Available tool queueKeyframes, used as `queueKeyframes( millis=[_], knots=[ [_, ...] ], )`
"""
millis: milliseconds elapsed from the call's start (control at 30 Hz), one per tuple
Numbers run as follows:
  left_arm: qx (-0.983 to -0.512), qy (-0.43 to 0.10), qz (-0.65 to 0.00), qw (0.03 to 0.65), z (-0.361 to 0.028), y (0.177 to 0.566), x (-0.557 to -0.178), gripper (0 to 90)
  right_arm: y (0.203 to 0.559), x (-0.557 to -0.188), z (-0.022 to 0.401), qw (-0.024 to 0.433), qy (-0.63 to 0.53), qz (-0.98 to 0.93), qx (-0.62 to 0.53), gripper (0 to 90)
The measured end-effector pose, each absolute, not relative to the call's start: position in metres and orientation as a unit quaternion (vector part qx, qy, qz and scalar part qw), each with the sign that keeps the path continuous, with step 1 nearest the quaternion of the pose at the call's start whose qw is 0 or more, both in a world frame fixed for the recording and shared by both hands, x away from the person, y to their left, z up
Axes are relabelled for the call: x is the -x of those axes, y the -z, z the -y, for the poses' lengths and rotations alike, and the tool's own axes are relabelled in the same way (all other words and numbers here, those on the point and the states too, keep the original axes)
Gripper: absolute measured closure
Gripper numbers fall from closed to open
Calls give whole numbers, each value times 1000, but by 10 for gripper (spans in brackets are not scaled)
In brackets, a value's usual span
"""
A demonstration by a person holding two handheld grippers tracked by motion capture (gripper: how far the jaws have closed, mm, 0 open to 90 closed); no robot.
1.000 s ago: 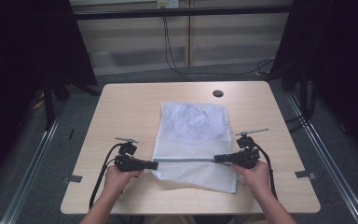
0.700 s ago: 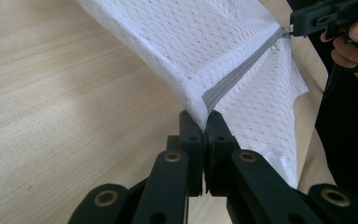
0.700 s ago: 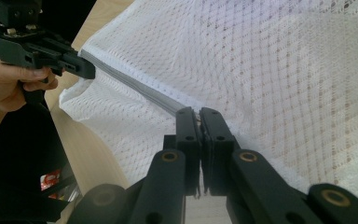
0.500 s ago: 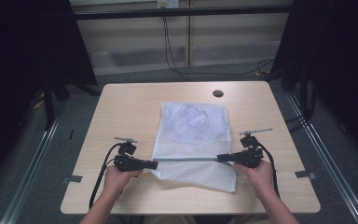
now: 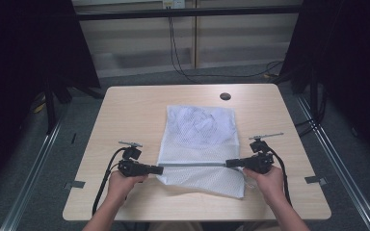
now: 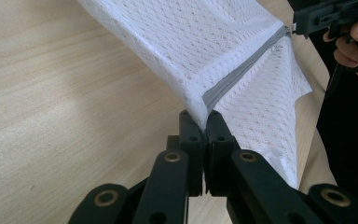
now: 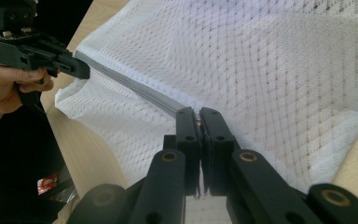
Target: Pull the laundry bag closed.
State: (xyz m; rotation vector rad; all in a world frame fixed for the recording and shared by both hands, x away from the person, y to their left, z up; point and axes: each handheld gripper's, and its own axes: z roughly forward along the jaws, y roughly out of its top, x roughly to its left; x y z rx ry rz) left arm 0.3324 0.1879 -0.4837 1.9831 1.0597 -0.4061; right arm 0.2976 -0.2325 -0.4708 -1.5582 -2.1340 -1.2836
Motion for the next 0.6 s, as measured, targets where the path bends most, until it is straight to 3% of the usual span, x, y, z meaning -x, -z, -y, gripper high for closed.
queueKeyframes(
  millis=[600],
  knots=[
    [-785, 168, -425, 419, -189, 483, -332, 882, 472, -297, 236, 100, 434, 720, 532, 869]
  ],
)
